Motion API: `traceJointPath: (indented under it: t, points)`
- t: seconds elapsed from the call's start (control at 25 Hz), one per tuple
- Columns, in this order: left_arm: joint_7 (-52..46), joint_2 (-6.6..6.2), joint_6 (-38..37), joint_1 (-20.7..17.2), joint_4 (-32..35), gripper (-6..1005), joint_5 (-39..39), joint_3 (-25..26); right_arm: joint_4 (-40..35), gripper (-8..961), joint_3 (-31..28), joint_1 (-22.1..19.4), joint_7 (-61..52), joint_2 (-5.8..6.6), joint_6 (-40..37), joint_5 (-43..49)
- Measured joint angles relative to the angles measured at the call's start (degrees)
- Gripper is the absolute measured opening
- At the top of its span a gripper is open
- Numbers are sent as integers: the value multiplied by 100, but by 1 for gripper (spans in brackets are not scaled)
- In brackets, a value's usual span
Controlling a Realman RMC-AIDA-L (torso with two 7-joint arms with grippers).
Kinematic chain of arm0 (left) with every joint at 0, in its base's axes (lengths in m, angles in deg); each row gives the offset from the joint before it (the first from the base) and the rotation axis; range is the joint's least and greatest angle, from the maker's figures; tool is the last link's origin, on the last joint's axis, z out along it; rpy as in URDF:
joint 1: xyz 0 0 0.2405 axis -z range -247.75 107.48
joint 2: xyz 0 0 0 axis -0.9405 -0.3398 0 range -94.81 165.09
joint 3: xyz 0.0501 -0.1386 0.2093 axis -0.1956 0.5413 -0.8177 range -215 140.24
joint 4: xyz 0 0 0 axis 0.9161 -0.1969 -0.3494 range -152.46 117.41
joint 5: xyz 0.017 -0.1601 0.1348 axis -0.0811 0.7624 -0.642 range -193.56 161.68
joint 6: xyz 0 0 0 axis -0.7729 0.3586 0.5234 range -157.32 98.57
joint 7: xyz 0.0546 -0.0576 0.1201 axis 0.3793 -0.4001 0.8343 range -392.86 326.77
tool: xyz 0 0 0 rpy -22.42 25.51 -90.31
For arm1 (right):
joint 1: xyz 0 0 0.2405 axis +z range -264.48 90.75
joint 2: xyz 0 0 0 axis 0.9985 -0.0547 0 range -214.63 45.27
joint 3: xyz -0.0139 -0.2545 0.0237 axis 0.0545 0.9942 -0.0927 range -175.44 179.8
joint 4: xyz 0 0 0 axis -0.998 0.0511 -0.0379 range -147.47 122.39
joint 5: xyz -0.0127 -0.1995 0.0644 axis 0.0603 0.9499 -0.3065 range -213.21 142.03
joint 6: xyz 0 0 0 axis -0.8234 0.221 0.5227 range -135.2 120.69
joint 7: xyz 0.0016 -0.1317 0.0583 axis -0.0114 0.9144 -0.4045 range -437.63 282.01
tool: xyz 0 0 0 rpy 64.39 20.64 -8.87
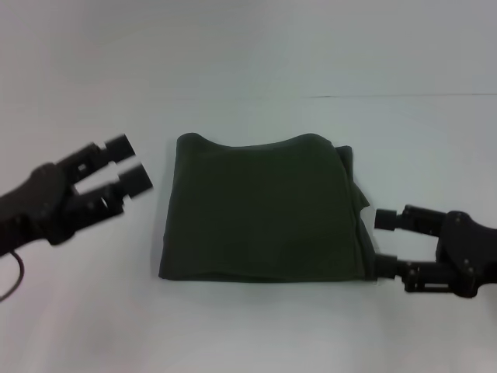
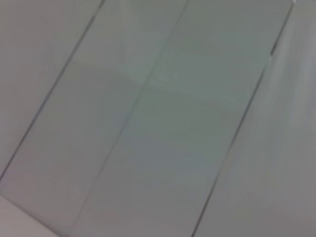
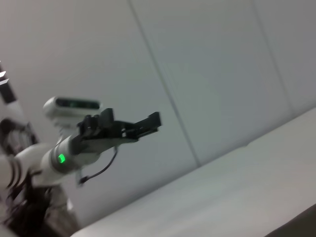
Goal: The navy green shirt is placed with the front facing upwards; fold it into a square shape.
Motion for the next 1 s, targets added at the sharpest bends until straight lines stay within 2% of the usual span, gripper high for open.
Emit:
traceJointPath:
  t: [0.12,0.52,1.0]
  points:
    - [103,-2,-29,17,31,890,-180,-32,-148,911,47,75,-145,-31,-46,254]
    - [388,-14,-80,246,249,887,-1698,-583,-453,906,429,373,-734,-20,-91,748]
    - [368,-26,-85,361,232,887,-2002,-643,-398,906,589,507,-756,-63,184,925]
